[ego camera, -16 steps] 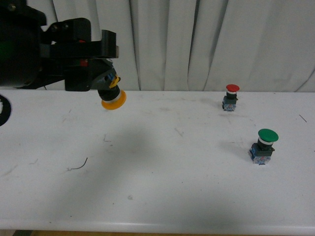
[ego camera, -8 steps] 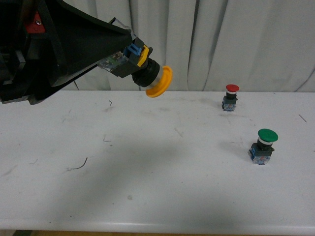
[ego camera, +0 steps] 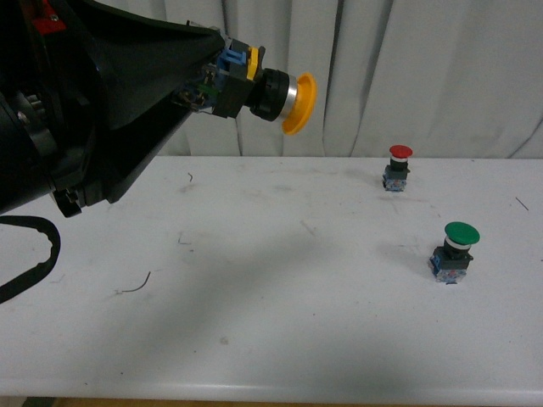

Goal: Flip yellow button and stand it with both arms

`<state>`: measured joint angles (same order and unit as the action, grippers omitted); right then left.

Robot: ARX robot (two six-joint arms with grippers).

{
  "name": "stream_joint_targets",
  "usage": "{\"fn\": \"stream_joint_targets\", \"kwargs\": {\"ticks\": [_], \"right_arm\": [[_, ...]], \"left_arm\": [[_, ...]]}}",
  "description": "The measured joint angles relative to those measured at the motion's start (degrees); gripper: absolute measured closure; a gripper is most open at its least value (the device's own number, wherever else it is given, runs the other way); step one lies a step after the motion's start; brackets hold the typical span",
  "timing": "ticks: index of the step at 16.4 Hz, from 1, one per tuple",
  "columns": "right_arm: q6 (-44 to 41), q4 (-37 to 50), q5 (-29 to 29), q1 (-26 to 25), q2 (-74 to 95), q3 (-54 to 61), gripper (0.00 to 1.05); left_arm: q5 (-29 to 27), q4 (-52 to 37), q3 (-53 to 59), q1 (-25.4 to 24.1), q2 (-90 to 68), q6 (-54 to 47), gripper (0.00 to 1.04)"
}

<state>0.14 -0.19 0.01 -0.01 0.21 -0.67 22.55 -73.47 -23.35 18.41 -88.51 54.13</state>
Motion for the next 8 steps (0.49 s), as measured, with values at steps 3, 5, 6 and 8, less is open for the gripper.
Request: {"fn": "stream_joint_targets", "kwargs": {"ticks": [3,5,6,8], "right_arm": [[0.0,0.0,0.0,0.0,0.0,0.0,0.06],[0.0,0.0,0.0,0.0,0.0,0.0,0.06],[0.0,0.0,0.0,0.0,0.0,0.0,0.06],[0.0,0.0,0.0,0.0,0.0,0.0,0.06]], "left_arm": [[0.0,0.0,0.2,1.0,0.0,0.9,0.7],[-0.1,0.0,0.2,0.9,0.2,0.9,0.7],[-0.3,0.0,0.2,1.0,0.2,0.9,0.7],[-0.7,0.2,0.2,1.9,0.2,0.9,0.7]]}}
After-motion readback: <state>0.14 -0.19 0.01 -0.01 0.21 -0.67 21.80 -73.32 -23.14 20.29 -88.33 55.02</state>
